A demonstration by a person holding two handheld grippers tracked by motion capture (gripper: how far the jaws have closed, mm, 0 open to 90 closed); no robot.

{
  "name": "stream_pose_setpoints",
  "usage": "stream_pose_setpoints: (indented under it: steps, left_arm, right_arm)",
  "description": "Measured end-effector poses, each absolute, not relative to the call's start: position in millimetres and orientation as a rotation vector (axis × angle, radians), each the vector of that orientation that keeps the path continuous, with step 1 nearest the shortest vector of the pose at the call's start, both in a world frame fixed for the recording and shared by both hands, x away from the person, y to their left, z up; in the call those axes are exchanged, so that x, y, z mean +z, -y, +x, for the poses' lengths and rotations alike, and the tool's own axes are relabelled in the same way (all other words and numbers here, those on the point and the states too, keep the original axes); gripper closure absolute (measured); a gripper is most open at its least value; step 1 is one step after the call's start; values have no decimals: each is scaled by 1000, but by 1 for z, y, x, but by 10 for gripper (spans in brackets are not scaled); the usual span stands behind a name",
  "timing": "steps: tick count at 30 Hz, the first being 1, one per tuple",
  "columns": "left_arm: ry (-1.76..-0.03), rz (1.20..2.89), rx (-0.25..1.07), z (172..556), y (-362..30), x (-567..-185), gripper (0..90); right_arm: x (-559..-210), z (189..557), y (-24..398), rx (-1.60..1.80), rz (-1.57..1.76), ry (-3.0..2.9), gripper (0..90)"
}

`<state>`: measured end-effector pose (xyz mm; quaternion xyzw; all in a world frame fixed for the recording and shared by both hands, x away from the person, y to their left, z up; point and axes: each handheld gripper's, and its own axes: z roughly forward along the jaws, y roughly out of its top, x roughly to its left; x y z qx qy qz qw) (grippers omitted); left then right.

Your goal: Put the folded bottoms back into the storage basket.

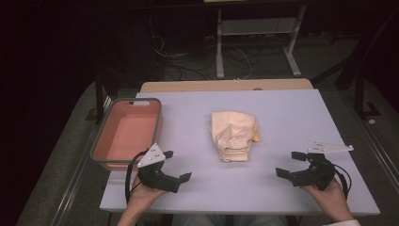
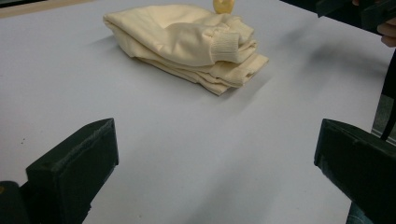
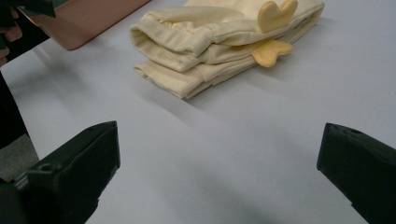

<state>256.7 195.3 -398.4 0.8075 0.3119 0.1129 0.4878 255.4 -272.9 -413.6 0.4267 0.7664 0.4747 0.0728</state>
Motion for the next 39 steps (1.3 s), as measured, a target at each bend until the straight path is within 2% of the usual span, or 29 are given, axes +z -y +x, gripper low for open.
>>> stream_pose_setpoints:
  steps: [39]
  left_arm:
    - [-754, 1973, 283, 254, -190, -388, 0]
  right_arm:
    - [-406, 256, 265, 1404, 1290, -2333, 0]
